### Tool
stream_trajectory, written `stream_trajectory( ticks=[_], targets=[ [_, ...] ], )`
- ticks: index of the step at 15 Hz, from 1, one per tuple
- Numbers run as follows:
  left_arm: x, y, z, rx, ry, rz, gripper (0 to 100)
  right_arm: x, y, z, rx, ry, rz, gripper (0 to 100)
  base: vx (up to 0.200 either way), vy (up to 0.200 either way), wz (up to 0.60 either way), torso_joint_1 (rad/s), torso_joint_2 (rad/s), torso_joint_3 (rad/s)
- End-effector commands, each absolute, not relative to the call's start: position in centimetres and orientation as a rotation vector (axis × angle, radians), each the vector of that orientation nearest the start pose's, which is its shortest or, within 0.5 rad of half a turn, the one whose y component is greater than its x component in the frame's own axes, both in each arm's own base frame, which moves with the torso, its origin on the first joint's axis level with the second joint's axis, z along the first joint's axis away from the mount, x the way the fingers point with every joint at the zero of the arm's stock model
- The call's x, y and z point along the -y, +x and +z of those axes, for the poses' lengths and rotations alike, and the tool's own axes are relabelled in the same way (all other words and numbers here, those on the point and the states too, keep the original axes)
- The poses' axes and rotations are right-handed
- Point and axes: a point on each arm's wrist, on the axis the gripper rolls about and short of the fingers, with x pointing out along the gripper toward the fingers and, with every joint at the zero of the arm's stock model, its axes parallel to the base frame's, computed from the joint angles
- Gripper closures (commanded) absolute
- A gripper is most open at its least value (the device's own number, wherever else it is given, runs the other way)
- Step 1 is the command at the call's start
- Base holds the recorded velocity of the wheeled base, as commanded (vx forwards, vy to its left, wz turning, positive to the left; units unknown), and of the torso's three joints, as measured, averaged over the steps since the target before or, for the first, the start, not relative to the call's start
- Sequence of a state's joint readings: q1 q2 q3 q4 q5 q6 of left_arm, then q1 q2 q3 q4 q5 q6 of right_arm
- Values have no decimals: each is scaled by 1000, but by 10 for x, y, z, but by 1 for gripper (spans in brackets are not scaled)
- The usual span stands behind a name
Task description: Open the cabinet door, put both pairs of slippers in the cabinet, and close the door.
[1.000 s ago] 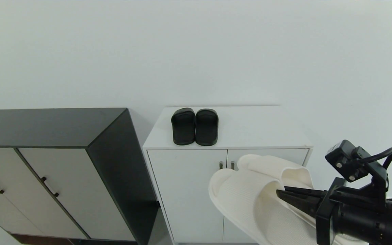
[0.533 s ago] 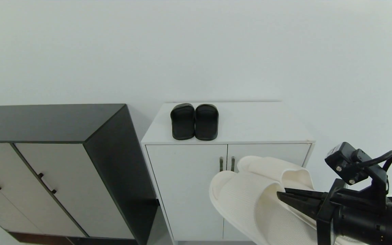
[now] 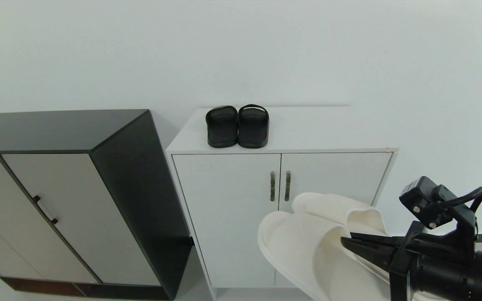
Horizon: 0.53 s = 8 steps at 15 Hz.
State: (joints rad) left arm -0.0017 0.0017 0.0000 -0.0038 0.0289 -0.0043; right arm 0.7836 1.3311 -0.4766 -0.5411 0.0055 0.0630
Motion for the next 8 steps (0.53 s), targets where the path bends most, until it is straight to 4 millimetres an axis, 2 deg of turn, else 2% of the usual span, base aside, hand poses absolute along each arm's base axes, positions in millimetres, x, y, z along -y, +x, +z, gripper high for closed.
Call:
stream_trajectory(
  ticks=[1,8],
  targets=[
    [-1,-23,76,2,-5,28,100,-140,140,177,-323,-63,772,100,0,0,0,-203,525,315],
    [-1,-23,76,2,-5,26,100,-139,140,175,-329,-68,771,100,0,0,0,-176,493,318]
  ],
)
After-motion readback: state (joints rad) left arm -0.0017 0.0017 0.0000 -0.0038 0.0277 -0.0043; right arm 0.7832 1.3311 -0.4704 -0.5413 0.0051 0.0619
